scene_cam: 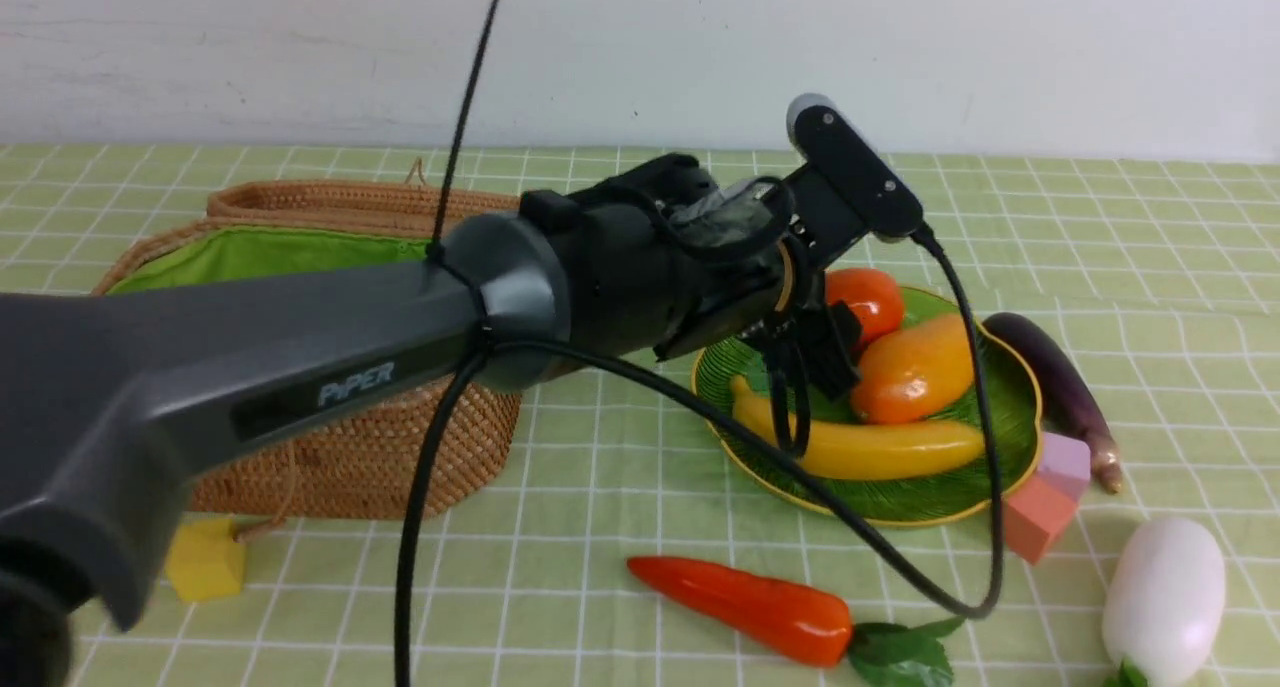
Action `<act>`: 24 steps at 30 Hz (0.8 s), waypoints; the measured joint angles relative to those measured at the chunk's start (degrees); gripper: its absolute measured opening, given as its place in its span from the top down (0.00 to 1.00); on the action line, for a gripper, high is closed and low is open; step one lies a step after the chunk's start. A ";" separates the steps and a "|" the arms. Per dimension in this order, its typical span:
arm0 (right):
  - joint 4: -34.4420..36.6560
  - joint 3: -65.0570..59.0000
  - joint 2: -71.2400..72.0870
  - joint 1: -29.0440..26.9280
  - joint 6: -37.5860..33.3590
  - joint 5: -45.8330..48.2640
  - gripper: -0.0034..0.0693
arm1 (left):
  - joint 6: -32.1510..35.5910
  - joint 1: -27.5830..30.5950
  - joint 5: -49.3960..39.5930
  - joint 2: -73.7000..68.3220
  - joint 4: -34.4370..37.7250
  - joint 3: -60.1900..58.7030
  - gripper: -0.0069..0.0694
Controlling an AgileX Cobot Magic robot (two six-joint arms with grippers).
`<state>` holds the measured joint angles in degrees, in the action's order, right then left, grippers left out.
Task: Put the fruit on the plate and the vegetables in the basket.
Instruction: Grab a tomato with your left arm and place it on the plate on the right, then use the right arm to grab a carrot and put it into the left basket
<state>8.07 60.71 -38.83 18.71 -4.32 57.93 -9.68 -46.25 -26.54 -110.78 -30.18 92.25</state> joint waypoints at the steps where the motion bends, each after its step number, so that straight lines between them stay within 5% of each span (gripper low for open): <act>1: 0.00 0.00 0.00 0.00 0.00 0.00 0.76 | -1.25 -1.28 -3.75 2.38 0.56 0.00 0.41; 7: 0.00 1.08 -2.31 0.00 0.00 2.84 0.76 | -3.95 -5.04 -20.00 14.04 8.04 -0.22 0.92; 18: 3.84 3.17 -14.96 0.00 -1.21 4.57 0.76 | -3.59 -2.03 -25.47 43.57 20.64 -23.57 0.93; 24: 15.62 4.35 -28.33 1.39 -11.46 2.53 0.76 | -3.59 -2.03 -20.65 66.91 27.75 -40.82 0.93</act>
<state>23.70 65.06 -67.16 20.11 -15.77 60.46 -13.27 -48.27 -47.19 -43.86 -2.43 51.43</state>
